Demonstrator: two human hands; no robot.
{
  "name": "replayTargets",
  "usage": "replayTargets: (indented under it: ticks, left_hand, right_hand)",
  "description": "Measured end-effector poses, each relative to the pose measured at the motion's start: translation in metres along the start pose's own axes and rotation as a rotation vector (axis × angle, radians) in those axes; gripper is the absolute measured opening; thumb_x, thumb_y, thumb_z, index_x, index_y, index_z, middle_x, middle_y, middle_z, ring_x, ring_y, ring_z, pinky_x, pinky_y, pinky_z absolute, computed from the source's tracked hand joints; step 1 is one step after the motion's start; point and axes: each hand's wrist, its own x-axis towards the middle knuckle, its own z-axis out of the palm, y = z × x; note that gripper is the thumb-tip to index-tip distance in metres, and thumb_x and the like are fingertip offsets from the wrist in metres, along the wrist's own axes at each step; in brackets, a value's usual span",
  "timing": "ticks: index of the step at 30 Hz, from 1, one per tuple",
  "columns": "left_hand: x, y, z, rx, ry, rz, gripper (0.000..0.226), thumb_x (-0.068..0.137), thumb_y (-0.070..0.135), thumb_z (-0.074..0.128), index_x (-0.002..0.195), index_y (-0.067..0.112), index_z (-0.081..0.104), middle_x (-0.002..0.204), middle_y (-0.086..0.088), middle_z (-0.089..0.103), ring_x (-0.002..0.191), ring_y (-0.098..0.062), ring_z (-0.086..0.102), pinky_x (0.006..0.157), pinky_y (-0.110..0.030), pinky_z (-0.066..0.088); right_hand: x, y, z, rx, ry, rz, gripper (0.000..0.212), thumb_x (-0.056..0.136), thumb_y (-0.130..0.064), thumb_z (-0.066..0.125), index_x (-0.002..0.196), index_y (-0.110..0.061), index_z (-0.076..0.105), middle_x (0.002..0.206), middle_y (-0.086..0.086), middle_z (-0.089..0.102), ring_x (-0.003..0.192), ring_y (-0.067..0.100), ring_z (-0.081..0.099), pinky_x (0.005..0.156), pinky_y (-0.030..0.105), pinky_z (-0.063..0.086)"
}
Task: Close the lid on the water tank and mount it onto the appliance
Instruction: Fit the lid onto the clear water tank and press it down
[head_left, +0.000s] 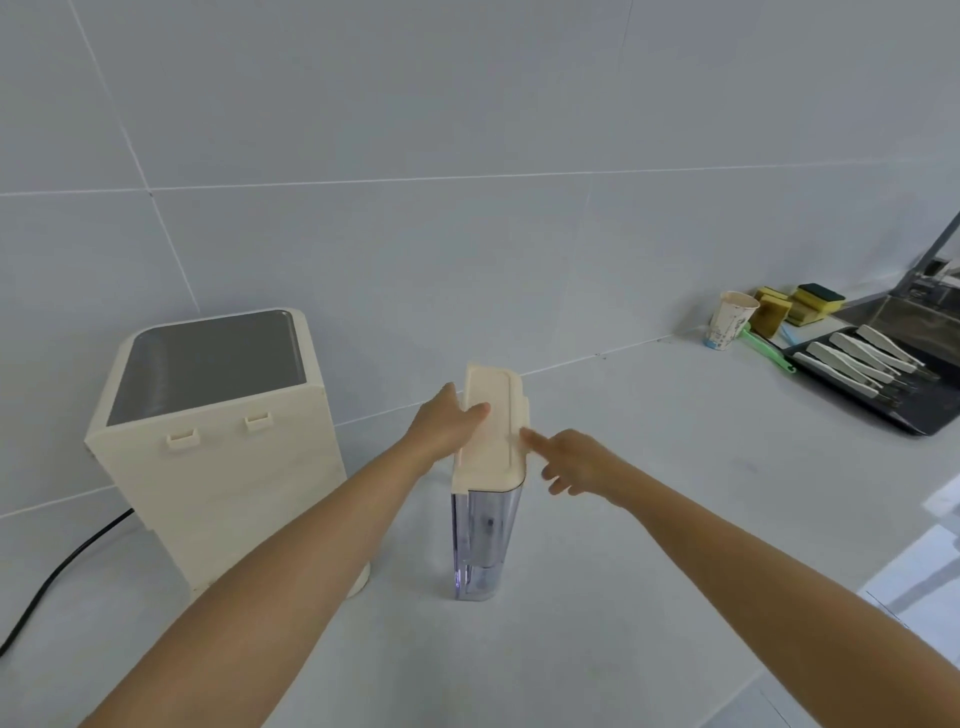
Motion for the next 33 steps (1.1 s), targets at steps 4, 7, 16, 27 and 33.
replayTargets:
  ticks: [4,7,16,27,33]
  left_hand:
    - [-0.025,0.005,0.016,0.479,0.138,0.273,0.046,0.089,0.036,0.045,0.124,0.007,0.038,0.123,-0.013,0.053,0.110,-0.031,0.050,0.084,-0.038,0.041]
    - [-0.038,0.002,0.036,0.706,0.163,0.392,0.056,0.089,0.042,0.042,0.129,0.004,0.033,0.130,-0.015,0.046,0.120,-0.032,0.041,0.097,-0.041,0.035]
    - [-0.042,-0.009,0.053,0.839,0.278,0.462,0.051,0.051,0.047,0.078,0.078,0.005,0.068,0.070,-0.006,0.070,0.069,-0.020,0.066,0.058,-0.021,0.052]
    - [-0.041,-0.028,0.028,0.832,0.359,0.537,0.037,0.044,0.030,0.081,0.077,0.021,0.069,0.078,0.009,0.071,0.073,-0.007,0.066,0.063,-0.016,0.049]
    - [-0.031,-0.040,-0.015,0.816,0.108,0.388,0.049,0.094,0.022,0.042,0.139,0.008,0.029,0.154,-0.005,0.024,0.141,-0.017,0.021,0.111,-0.033,0.023]
  right_hand:
    - [0.018,-0.012,-0.025,-0.005,0.189,-0.119,0.068,0.091,-0.050,0.028,0.144,-0.010,0.019,0.142,0.020,0.042,0.125,0.035,0.046,0.100,0.038,0.034]
    - [0.032,-0.035,-0.027,-0.108,0.226,-0.270,0.063,0.093,-0.044,0.029,0.146,-0.013,0.012,0.150,0.017,0.032,0.136,0.032,0.033,0.110,0.039,0.026]
    - [0.053,-0.072,0.000,-0.458,0.043,-0.291,0.048,0.095,-0.038,0.028,0.141,-0.026,0.030,0.153,0.008,0.025,0.139,0.032,0.023,0.113,0.048,0.022]
    - [0.065,-0.061,-0.004,-0.557,0.098,-0.230,0.048,0.090,-0.045,0.022,0.126,-0.022,0.044,0.125,0.007,0.046,0.115,0.032,0.046,0.096,0.044,0.040]
    - [0.064,-0.039,-0.010,-0.487,0.147,-0.208,0.037,0.092,-0.036,0.028,0.109,-0.010,0.048,0.108,0.013,0.048,0.099,0.034,0.051,0.085,0.041,0.040]
